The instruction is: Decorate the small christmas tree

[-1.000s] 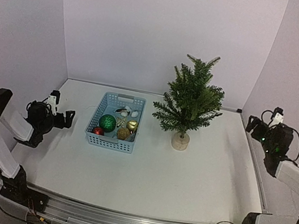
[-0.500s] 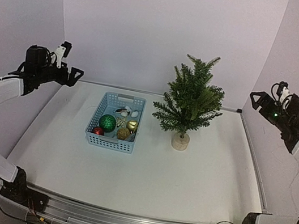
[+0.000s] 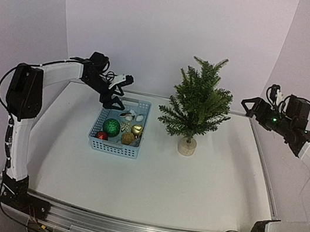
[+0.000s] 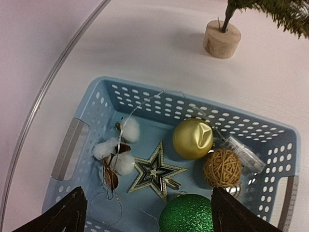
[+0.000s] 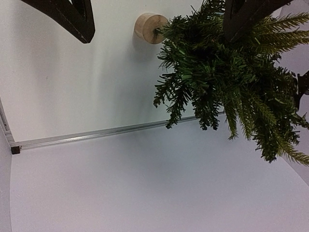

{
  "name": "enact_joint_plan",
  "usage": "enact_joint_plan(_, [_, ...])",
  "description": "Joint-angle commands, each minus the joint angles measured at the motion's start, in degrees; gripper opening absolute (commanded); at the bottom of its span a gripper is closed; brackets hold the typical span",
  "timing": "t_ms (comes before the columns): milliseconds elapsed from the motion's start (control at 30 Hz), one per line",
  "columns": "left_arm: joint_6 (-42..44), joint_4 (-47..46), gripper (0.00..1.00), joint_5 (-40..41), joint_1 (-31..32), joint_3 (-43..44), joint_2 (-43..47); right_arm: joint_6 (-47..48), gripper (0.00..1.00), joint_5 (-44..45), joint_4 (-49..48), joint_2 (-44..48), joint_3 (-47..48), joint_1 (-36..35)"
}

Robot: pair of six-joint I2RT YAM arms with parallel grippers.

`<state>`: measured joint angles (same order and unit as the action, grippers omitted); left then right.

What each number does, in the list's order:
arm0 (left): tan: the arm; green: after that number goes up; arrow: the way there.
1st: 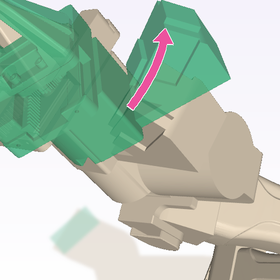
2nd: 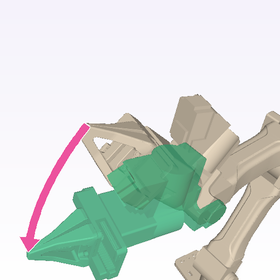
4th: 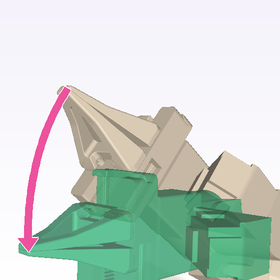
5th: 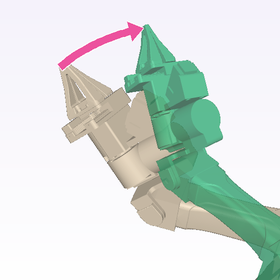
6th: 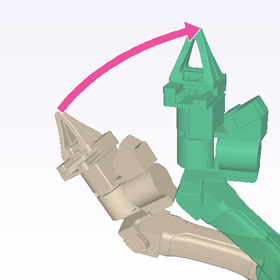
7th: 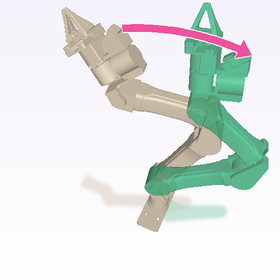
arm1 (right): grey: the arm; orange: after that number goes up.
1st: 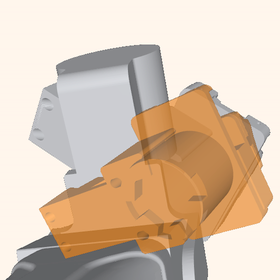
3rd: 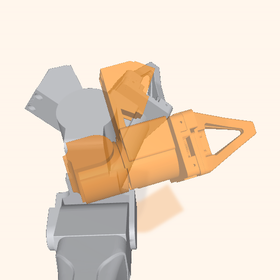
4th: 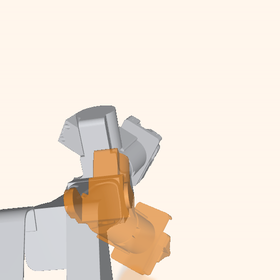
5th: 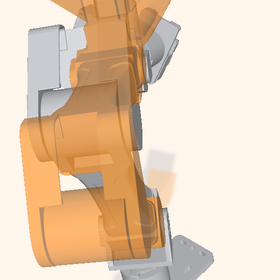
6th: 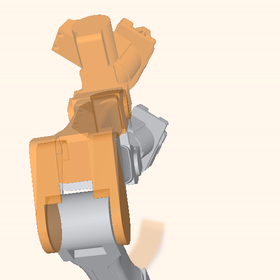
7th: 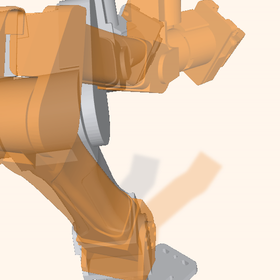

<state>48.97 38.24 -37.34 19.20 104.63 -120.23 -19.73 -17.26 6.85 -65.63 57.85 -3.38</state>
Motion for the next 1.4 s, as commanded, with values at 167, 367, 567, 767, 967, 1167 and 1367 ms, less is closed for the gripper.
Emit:
enact_joint_plan(167, [-0.49,-9.49,0.48,6.43,1.63,3.80,-5.35,0.04,0.91,0.66,0.44,2.41,-0.67,-2.31])
enact_joint_plan(367, [-3.24,-13.75,0.03,7.27,1.63,4.33,-6.40,-0.30,0.90,0.78,0.69,3.13,-0.85,-2.89])
enact_joint_plan(567, [-7.33,-11.83,0.00,5.60,1.57,5.63,-1.08,-0.50,0.88,1.09,1.56,3.82,-0.15,-3.23])
enact_joint_plan(767, [-10.01,-5.63,0.00,4.16,1.55,12.51,4.08,-0.85,0.87,1.38,3.46,5.39,1.59,-3.61])
enact_joint_plan(967, [-14.27,-3.75,0.00,1.62,1.64,19.69,9.53,-0.28,0.84,0.60,6.85,6.07,5.45,-5.16])
enact_joint_plan(1167, [-16.75,-3.37,0.00,-0.75,1.79,26.61,13.44,0.32,0.84,-0.98,8.16,6.22,9.06,-6.38])
enact_joint_plan(1367, [-19.79,-1.31,0.00,-3.51,5.07,36.66,13.76,-1.02,0.85,-5.81,8.25,4.13,14.18,-8.49])
